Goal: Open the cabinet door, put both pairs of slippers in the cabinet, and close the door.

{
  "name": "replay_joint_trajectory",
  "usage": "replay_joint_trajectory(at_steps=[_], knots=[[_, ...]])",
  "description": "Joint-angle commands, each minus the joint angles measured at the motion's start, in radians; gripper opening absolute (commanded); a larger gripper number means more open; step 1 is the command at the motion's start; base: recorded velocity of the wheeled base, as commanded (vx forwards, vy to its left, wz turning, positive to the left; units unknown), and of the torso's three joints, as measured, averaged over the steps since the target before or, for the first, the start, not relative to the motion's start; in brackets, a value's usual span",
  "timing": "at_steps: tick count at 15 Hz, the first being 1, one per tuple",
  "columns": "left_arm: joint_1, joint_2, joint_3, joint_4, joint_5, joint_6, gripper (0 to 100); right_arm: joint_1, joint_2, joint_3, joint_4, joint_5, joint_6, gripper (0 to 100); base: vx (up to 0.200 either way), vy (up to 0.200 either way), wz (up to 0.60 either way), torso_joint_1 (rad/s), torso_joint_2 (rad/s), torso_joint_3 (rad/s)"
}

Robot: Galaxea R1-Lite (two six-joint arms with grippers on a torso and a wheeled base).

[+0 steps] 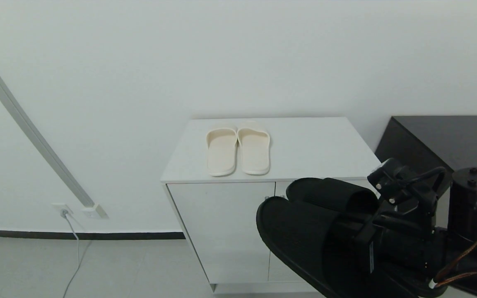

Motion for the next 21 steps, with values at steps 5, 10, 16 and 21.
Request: replay_joint_trajectory(at_steps=[5,10,16,21], knots=[[0.0,0.001,0.0,0.0,0.001,0.001,0,0.002,0.007,0.01,0.0,0.001,0.0,0,0.0,0.0,0.0,-0.014,0.03,0.018],[0.0,0.001,0.0,0.0,0.001,0.001,0,0.002,0.005,0.015,0.0,0.001,-0.002,0,0.0,0.0,0.0,-0.17,0.39,0.216],[0.0,0.003,-0.002,0.001,-0.002,-0.001,0,0.007,0.005,0.024,0.0,0.001,-0.025,0,0.0,0.0,0.0,-0.229,0.54,0.312],[0.0,0.001,-0.002,0.001,-0.002,-0.001,100,0.01,0.005,0.032,-0.012,0.001,-0.025,0,0.0,0.0,0.0,-0.206,0.53,0.315]])
